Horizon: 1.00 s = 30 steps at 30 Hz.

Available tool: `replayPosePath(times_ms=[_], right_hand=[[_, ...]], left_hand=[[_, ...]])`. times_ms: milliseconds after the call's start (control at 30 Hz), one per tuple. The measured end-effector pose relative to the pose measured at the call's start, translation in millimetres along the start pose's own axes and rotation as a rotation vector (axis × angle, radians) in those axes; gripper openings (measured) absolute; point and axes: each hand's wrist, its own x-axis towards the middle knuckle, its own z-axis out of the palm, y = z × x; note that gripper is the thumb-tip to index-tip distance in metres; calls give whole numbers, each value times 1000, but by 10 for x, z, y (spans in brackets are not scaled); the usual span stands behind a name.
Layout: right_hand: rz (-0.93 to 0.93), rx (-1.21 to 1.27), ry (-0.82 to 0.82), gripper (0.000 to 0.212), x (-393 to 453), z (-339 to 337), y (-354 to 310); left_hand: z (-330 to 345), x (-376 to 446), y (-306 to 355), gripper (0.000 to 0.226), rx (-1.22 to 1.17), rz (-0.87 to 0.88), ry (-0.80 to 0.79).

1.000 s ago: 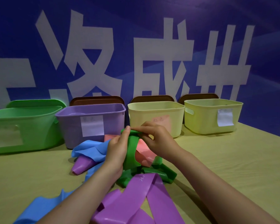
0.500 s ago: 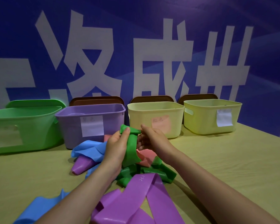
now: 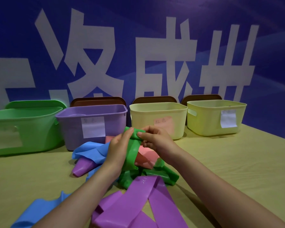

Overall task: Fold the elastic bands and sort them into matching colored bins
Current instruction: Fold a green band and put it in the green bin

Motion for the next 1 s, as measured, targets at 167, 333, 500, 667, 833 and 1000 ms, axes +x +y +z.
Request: replayPosePath(times_ms=[167, 333, 500, 667, 833, 1000], right_hand=[[-24, -67, -4, 12, -3, -21, 3], [-219, -402, 64, 15, -36, 11, 2], [-466, -665, 145, 10, -23, 20, 65], [-386, -638, 183, 11, -7, 21, 126], [-332, -576, 223, 17, 12, 20, 186], [-191, -415, 259, 9, 34, -49, 188]], left_hand=[[-9, 15, -43, 23, 29, 27, -61], [-28, 44, -56, 25, 117, 93, -32], [-34, 75, -58, 22, 75, 29, -47], [-48, 132, -94, 34, 111, -142, -56], [-49, 163, -151, 53, 126, -261, -57], [-24, 163, -157, 33, 54, -223, -32]])
